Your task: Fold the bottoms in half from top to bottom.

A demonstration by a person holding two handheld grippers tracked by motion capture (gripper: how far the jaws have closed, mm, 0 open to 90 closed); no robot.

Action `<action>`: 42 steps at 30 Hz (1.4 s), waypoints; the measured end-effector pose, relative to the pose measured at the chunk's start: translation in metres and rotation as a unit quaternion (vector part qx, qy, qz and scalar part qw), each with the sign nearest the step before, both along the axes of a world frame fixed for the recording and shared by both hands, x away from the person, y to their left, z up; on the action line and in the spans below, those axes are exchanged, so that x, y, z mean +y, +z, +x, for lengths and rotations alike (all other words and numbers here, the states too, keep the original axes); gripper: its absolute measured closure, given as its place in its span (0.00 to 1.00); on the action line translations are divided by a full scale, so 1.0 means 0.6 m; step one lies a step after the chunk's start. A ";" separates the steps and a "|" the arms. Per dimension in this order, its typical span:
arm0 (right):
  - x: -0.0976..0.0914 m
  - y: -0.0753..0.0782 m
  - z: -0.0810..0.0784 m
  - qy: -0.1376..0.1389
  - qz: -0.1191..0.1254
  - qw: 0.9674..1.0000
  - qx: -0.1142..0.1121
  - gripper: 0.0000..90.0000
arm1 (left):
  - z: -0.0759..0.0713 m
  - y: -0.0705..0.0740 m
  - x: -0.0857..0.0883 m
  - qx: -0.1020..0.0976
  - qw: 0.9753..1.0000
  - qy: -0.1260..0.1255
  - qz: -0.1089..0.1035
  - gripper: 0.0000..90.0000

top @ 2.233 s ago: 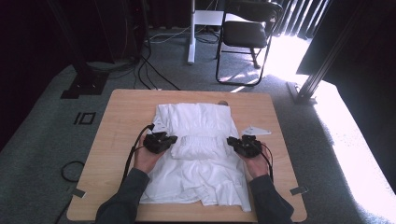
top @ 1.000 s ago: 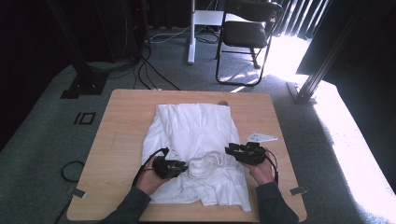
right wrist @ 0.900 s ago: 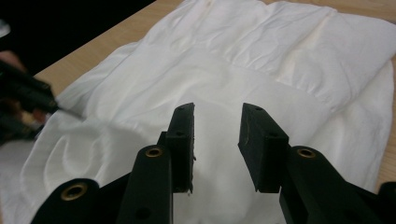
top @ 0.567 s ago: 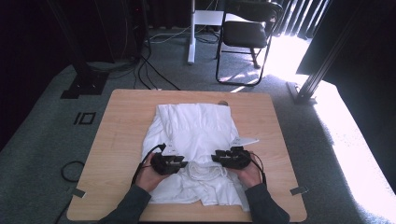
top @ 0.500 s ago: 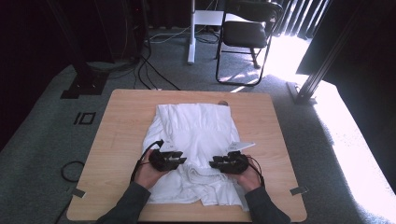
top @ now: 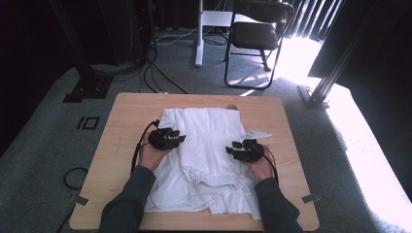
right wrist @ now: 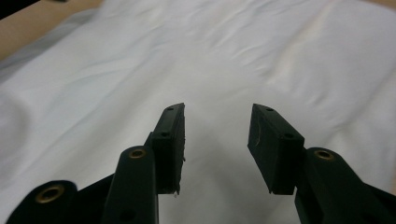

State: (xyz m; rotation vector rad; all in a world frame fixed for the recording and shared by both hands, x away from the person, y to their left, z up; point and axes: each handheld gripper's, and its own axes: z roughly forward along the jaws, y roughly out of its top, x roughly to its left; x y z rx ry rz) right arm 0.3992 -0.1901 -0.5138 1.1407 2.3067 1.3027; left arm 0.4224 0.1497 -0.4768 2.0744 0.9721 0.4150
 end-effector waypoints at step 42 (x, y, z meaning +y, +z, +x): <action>-0.021 -0.056 -0.054 -0.020 -0.069 0.996 0.052 0.62 | -0.086 -0.083 -0.010 0.036 0.999 -0.026 0.028 0.67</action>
